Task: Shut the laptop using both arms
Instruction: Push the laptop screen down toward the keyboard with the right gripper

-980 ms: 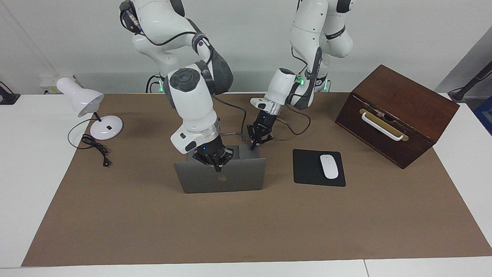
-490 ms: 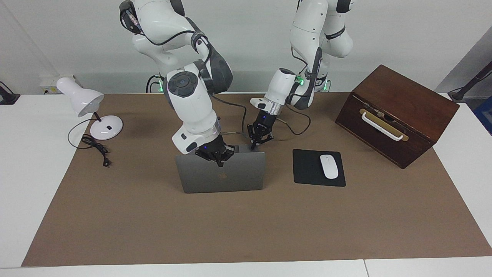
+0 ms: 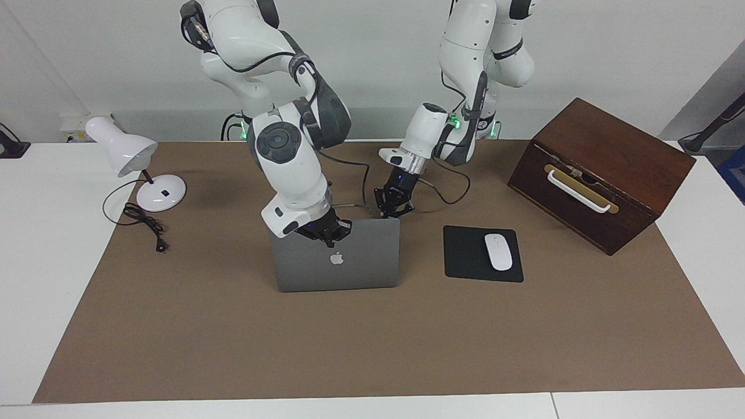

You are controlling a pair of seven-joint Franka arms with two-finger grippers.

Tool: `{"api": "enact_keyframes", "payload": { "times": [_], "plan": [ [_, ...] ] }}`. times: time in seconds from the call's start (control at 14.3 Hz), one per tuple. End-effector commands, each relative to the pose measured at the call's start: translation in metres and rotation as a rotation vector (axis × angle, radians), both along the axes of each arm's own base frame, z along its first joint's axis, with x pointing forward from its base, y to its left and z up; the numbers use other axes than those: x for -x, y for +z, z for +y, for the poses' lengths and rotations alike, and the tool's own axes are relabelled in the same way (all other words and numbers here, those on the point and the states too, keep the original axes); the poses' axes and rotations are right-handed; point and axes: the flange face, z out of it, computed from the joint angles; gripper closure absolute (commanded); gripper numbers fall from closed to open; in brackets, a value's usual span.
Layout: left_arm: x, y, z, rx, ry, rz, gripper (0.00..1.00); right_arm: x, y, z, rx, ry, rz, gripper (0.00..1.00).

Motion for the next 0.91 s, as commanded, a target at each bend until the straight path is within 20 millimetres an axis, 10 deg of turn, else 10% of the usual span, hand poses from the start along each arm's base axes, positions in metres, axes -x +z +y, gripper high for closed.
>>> {"api": "enact_keyframes", "payload": {
  "times": [0.0,0.84],
  "plan": [
    [0.009,-0.029,0.006,-0.054,-0.012,0.035,1.00,0.011,-0.009,-0.010,-0.013,0.012,0.064,1.00],
    [0.011,-0.032,0.008,-0.065,-0.023,0.034,1.00,0.023,-0.047,-0.014,-0.003,-0.001,0.075,1.00]
  ]
}}
